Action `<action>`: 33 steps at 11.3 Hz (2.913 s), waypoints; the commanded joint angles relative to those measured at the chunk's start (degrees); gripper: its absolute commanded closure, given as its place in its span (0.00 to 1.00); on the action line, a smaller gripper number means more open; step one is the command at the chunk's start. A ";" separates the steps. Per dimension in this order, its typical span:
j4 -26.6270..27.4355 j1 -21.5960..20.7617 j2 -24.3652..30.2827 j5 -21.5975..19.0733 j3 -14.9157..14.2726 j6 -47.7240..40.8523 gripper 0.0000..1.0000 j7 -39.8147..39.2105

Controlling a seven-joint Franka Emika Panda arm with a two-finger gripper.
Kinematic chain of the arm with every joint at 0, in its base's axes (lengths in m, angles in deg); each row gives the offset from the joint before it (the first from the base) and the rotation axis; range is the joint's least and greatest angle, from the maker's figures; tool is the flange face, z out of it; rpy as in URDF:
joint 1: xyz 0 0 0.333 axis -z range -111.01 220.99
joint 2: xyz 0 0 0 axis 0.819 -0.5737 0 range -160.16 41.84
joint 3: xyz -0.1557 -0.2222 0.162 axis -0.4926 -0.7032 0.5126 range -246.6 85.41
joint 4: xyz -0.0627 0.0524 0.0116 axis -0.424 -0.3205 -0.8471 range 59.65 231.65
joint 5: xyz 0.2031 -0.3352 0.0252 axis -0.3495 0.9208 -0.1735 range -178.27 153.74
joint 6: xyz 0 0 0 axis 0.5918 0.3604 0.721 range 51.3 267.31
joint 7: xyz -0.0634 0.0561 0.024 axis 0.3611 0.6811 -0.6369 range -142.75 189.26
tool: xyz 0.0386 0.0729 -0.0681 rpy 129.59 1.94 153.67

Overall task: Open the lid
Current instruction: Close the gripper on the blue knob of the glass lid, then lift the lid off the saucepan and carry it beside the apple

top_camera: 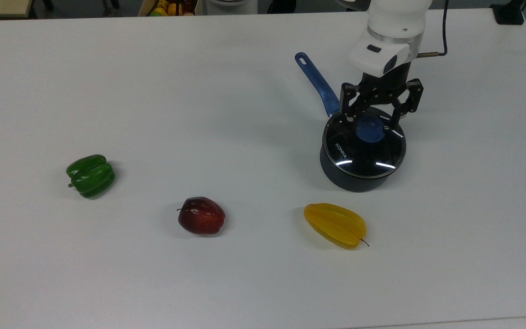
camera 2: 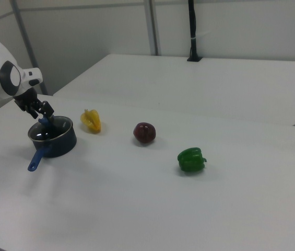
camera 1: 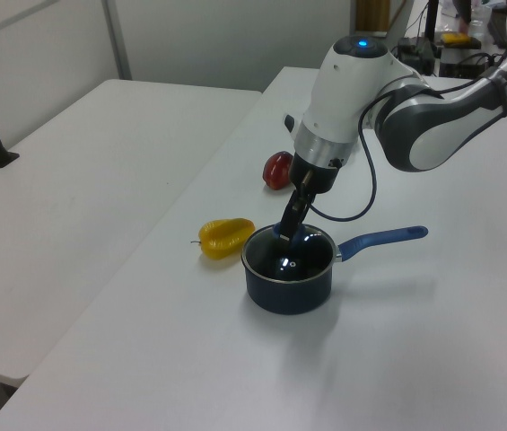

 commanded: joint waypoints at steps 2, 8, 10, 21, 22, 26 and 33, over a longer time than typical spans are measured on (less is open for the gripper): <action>-1.03 -0.63 -0.67 2.28 -0.42 0.36 0.25 1.82; -0.94 -0.27 -0.41 2.28 -0.51 -0.34 0.37 1.82; -0.77 -0.19 -0.49 2.28 -0.42 -0.43 0.44 1.82; 3.96 4.71 10.38 1.22 -0.42 -7.02 0.57 1.55; 4.94 7.00 11.36 1.13 -0.42 -7.02 0.57 1.46; 11.87 15.96 12.86 1.13 -0.42 -6.23 0.57 -2.48; 20.85 29.43 10.86 -3.95 -0.77 5.98 0.57 -19.61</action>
